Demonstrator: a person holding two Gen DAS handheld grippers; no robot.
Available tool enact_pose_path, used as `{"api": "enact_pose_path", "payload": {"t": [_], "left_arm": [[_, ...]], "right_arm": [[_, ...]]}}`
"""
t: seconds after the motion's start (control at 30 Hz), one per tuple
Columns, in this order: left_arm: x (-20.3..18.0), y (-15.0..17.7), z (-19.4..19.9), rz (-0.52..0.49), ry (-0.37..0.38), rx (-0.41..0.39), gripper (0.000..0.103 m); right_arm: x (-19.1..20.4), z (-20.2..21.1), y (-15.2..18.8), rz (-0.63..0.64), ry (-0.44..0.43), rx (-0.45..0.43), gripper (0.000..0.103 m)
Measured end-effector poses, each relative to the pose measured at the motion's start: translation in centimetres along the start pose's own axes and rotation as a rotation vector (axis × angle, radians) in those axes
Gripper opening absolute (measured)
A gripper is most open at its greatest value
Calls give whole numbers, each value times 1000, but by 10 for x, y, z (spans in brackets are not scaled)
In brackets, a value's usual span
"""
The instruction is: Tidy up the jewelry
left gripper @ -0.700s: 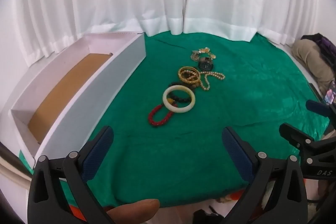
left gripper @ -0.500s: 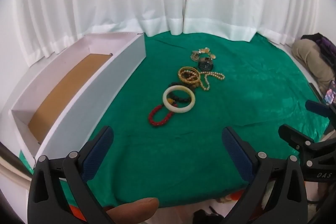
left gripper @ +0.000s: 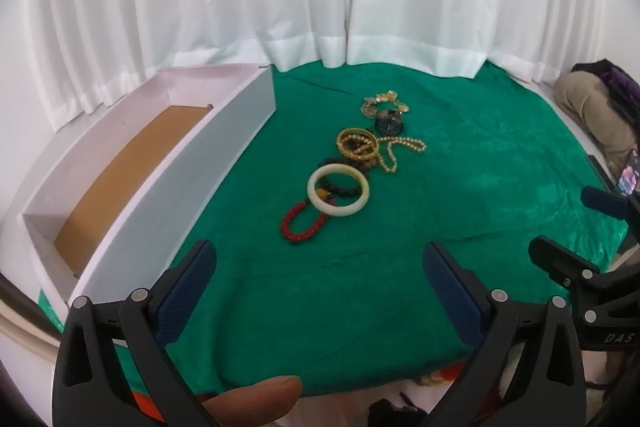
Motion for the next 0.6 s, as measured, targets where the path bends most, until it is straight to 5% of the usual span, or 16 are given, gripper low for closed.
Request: {"api": "enact_pose_path", "payload": {"t": [0.6], "left_arm": [[-7, 6, 0, -14, 7, 20, 103]], "right_arm": [[1, 0, -2, -7, -12, -1, 103]]}}
Point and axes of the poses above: each gripper's, at about its wrist camera, not at the fingertips, and z roughly against the way its jaws point, x to its left, y to its underside, the point moved 7 cm from there along -z, roughly the way its jaws point, and after that the axes turned 8 degrees about -y, right-handed, at the moved point
